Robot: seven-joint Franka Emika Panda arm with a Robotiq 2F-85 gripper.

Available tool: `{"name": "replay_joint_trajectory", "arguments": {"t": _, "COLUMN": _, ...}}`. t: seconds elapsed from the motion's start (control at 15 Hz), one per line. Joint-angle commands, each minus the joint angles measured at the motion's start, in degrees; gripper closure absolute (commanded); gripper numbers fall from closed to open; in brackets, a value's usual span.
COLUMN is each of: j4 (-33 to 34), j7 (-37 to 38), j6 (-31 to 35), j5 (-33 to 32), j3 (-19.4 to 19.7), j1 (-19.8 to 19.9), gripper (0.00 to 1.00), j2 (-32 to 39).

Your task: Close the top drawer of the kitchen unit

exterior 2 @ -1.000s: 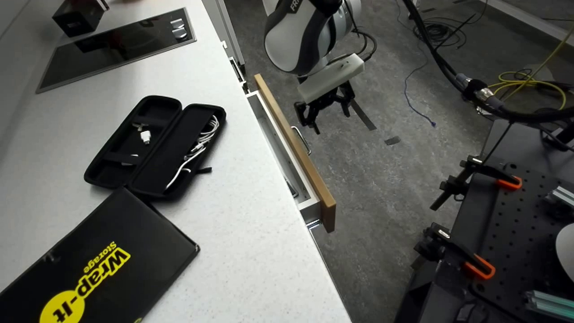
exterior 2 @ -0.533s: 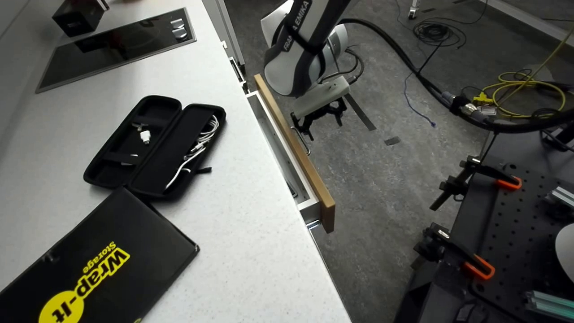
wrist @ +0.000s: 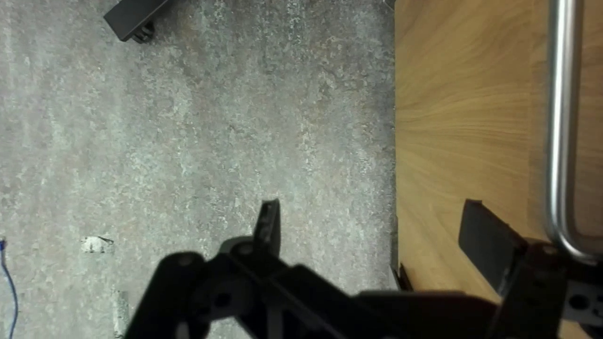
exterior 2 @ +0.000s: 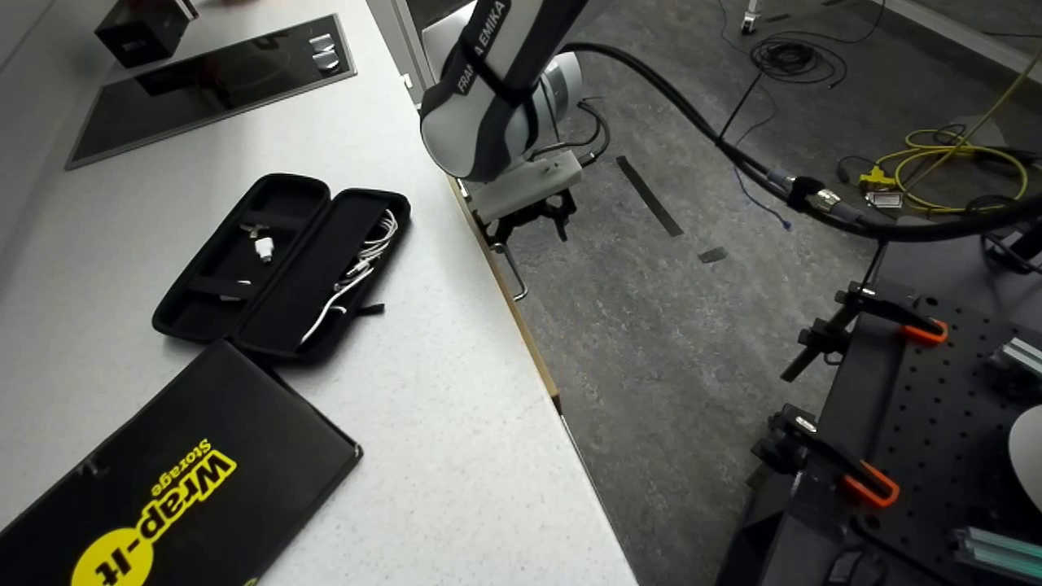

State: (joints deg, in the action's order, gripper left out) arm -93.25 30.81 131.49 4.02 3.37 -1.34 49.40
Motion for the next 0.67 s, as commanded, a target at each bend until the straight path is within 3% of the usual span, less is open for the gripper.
{"name": "replay_joint_trajectory", "arguments": {"t": 0.0, "j4": 2.05, "j7": -4.43, "j6": -0.48, "j5": 3.99, "j3": -3.16, "j1": -0.25, "gripper": 0.00, "j2": -0.14}}
{"name": "replay_joint_trajectory", "arguments": {"t": 0.2, "j4": 2.05, "j7": -6.87, "j6": -1.32, "j5": 3.98, "j3": -3.70, "j1": -0.59, "gripper": 0.00, "j2": -0.83}}
{"name": "replay_joint_trajectory", "arguments": {"t": 0.27, "j4": 1.71, "j7": -5.36, "j6": -4.87, "j5": 2.86, "j3": -2.45, "j1": -1.57, "gripper": 0.00, "j2": -1.53}}
{"name": "replay_joint_trajectory", "arguments": {"t": 0.33, "j4": 1.94, "j7": -4.80, "j6": -0.52, "j5": 2.14, "j3": -0.49, "j1": -0.88, "gripper": 0.00, "j2": -0.06}}
{"name": "replay_joint_trajectory", "arguments": {"t": 0.6, "j4": 2.19, "j7": -4.77, "j6": -0.99, "j5": 2.11, "j3": -0.43, "j1": -0.94, "gripper": 0.00, "j2": -0.06}}
